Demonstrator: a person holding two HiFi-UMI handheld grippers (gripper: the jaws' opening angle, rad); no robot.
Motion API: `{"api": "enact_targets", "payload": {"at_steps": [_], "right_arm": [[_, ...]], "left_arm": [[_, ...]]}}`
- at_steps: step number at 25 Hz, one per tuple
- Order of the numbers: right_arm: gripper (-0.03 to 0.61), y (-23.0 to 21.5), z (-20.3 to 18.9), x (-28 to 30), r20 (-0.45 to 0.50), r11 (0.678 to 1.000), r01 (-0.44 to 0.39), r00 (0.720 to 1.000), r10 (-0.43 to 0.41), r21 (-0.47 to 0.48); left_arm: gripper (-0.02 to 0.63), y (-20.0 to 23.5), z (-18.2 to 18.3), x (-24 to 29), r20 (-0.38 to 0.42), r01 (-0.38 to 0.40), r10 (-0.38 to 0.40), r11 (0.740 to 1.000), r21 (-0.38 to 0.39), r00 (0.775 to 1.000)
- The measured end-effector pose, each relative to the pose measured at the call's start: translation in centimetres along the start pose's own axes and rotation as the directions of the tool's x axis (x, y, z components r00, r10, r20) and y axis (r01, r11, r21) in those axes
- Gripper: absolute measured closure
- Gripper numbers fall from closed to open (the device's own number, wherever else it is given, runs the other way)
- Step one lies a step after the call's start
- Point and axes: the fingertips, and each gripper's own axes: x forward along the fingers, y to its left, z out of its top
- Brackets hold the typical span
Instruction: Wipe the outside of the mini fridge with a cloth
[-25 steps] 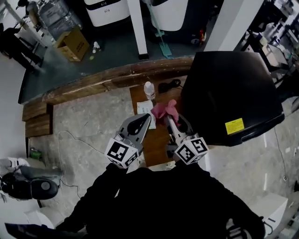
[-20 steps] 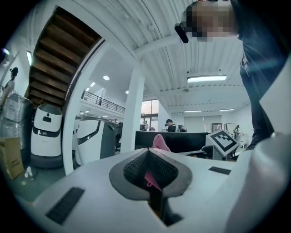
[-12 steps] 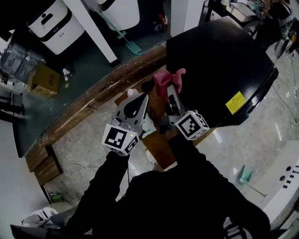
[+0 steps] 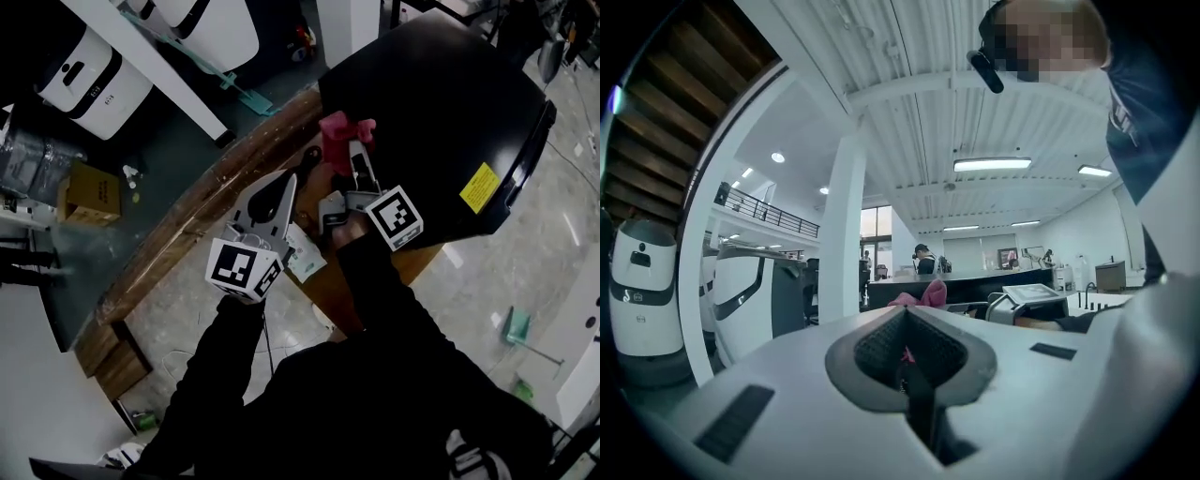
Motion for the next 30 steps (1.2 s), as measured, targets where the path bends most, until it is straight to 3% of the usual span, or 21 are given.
{"api": "enact_targets", "payload": {"at_steps": [4, 8, 20, 30], "right_arm": [[0.486, -1.0, -0.3, 0.3, 0.017, 0.997, -0.024, 1.000, 0.023, 0.077], [0.486, -3.9, -1.1, 0.2, 0.001, 0.993, 0.022, 1.000, -0.022, 0.119], [0.485, -15.1, -4.3, -0.4, -0.078, 0.977, 0.191, 0.980, -0.184, 0.097], [0.485, -25.5, -7.2, -1.7, -0.134, 0.932, 0.350, 0.932, -0.336, 0.098]], "left_arm": [[0.607, 0.5, -1.1, 1.0, -0.023, 0.016, -0.016, 1.000, 0.002, 1.000], [0.607, 0.7, -3.4, 2.4, -0.064, 0.029, -0.029, 1.000, -0.003, 0.998], [0.607, 0.2, -14.9, 6.1, -0.246, 0.050, -0.069, 0.996, -0.079, 0.967], [0.607, 0.2, -23.9, 7.1, -0.376, 0.025, -0.071, 0.992, -0.126, 0.924]]}}
